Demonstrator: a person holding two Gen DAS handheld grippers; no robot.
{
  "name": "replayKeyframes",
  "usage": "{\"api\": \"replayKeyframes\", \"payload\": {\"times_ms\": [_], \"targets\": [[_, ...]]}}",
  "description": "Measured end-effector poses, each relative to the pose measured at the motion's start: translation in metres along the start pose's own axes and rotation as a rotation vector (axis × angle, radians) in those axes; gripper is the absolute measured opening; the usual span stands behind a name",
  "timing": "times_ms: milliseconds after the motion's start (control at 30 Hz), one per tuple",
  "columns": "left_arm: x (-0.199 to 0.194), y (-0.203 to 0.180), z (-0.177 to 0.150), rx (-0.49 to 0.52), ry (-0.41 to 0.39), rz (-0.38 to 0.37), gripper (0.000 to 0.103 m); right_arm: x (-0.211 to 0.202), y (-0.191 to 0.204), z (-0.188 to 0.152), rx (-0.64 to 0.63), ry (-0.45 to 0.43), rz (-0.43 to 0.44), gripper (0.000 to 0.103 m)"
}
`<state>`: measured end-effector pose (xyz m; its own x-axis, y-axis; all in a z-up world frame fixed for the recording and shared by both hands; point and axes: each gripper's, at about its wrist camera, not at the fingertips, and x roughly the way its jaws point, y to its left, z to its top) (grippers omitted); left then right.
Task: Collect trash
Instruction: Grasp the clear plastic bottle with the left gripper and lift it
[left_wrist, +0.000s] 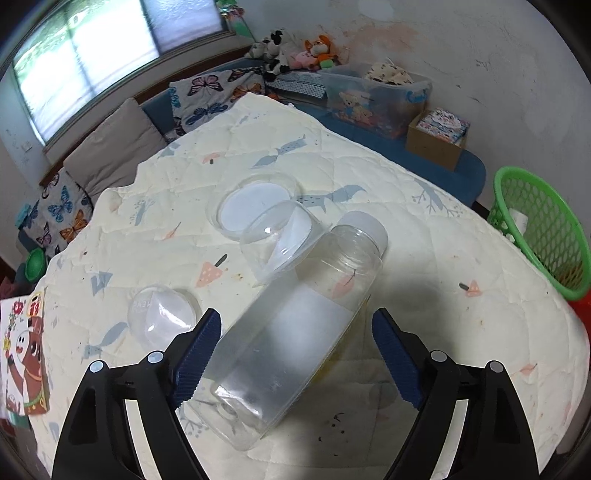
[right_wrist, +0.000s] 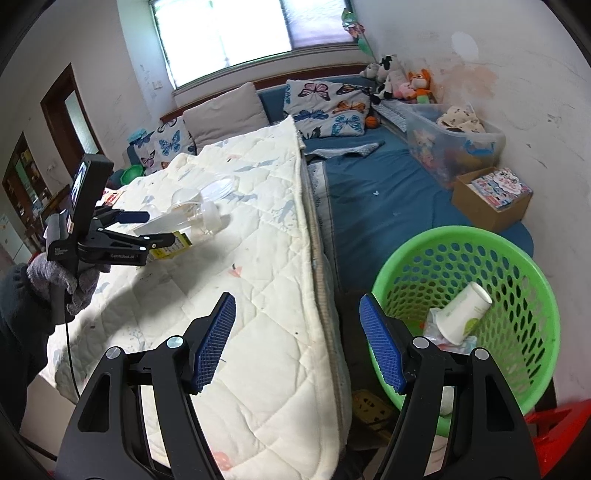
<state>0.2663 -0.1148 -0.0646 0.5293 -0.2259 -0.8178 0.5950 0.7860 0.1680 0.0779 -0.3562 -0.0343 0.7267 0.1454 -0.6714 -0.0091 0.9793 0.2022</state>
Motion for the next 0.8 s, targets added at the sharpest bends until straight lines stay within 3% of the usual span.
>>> {"api": "replayKeyframes", "payload": {"times_ms": [300, 600, 800], "targets": [[0.015, -0.001, 0.001, 0.066, 0.027, -0.007, 0.082, 0.009, 0.011, 0.004, -0.021, 0.014, 0.01, 0.07], [0.007, -0.006, -0.006, 0.063, 0.0, 0.028, 0.067, 0.017, 0.019, 0.008, -0.035, 0.022, 0.026, 0.07], [-0.008, -0.006, -0.014, 0.002, 0.0, 0.003, 0.058, 0.022, 0.027, 0.01, -0.054, 0.025, 0.045, 0.07]]}}
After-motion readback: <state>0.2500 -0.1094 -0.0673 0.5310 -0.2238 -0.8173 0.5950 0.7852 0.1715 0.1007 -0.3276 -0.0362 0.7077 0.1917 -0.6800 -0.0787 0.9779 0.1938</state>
